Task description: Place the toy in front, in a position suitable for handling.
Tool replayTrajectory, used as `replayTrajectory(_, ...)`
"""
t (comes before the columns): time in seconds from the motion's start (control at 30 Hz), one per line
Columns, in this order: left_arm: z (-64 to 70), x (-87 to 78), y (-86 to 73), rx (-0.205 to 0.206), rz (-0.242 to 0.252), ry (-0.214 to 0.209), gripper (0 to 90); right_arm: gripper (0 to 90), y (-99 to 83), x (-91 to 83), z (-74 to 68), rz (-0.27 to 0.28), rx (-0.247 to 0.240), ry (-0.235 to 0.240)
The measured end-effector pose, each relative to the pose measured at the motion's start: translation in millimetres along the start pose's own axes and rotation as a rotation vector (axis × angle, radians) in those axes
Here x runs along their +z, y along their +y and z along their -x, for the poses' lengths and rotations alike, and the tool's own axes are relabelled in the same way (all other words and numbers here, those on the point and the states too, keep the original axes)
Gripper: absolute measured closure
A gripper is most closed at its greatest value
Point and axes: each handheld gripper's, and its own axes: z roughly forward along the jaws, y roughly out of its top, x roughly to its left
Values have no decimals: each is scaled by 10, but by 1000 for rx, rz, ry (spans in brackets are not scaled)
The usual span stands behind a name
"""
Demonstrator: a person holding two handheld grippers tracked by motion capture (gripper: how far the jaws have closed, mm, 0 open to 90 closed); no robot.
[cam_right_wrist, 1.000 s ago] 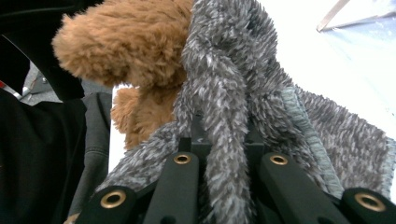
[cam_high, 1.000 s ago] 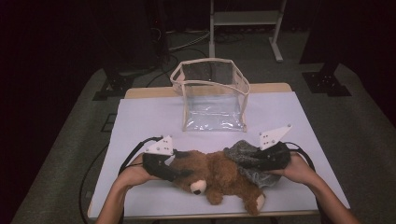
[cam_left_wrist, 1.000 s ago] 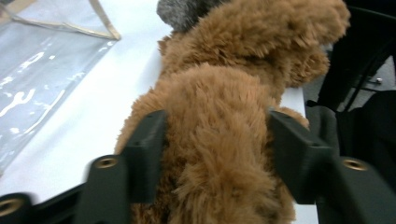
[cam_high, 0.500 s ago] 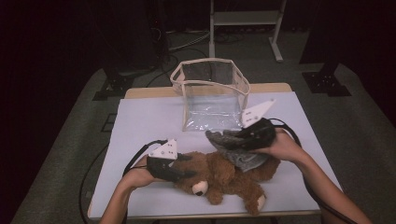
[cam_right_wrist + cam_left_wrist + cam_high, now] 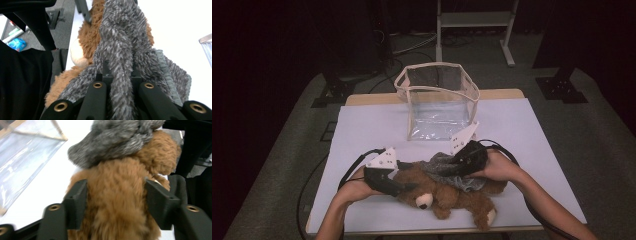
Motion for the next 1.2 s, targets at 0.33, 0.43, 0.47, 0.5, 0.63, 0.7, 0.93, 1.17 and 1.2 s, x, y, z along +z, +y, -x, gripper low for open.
replayTrajectory(0.33, 6, 83, -56, 18, 21, -10, 542, 811, 149, 30, -36, 30, -33, -23)
replayTrajectory(0.43, 11, 100, -31, 31, 21, -11, 541, 811, 271, 114, -40, 30, -58, -25)
replayTrajectory(0.47, 14, 103, -30, 32, 21, -11, 541, 811, 341, 181, -38, 46, -63, -22)
replayTrajectory(0.5, 14, 105, -31, 34, 23, -12, 541, 811, 341, 181, -38, 46, -63, -22)
replayTrajectory(0.63, 17, 95, -57, 30, 26, -16, 540, 810, 436, 308, -48, 71, -71, -14)
replayTrajectory(0.7, 22, 84, -69, 27, 28, -17, 540, 810, 437, 331, -62, 60, -79, -12)
replayTrajectory(0.93, 25, 82, -72, 28, 39, -19, 539, 810, 129, 125, -47, 2, -38, -33)
replayTrajectory(1.17, 28, 75, -54, 37, 27, -25, 538, 810, -28, -35, -80, 34, -22, -52)
replayTrajectory(1.2, 28, 75, -52, 38, 27, -26, 538, 810, -49, -59, -86, 33, -16, -53)
